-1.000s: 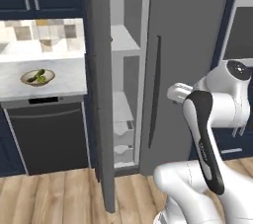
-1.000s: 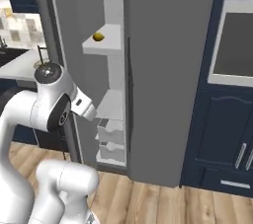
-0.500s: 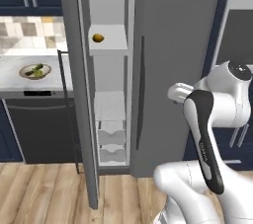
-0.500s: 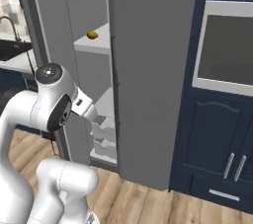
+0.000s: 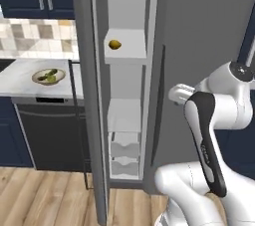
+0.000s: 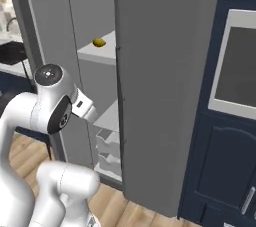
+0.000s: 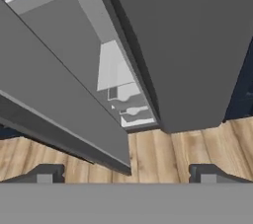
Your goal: Take the squash, broccoli, and lemon from the freezer and place them in the bowl on the counter.
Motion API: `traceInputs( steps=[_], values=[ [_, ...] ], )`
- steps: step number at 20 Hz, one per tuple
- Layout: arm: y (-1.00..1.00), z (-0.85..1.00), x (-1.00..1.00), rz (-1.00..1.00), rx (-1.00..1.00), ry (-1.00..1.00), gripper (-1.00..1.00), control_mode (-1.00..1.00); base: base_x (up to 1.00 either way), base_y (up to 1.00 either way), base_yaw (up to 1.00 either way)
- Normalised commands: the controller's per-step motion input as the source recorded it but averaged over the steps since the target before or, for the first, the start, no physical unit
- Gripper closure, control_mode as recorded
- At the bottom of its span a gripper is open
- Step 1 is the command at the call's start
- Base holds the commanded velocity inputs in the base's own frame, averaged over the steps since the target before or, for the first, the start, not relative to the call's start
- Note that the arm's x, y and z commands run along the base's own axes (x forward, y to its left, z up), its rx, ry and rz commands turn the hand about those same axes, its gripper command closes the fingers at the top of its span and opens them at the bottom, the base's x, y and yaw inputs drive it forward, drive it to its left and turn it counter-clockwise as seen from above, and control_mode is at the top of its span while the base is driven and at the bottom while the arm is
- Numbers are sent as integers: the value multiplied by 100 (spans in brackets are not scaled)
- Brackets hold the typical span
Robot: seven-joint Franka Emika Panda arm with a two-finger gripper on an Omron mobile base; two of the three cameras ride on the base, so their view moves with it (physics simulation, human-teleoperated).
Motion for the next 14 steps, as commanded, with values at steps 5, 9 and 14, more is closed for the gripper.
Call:
traceInputs(
  steps=[5, 9, 14],
  values=[
    [0, 0, 0, 0, 0, 0, -100, 100, 42, 5, 6],
    [0, 0, 0, 0, 0, 0, -100, 100, 41, 12, -1],
    [0, 0, 0, 0, 0, 0, -100, 100, 81, 5, 1]
  ],
)
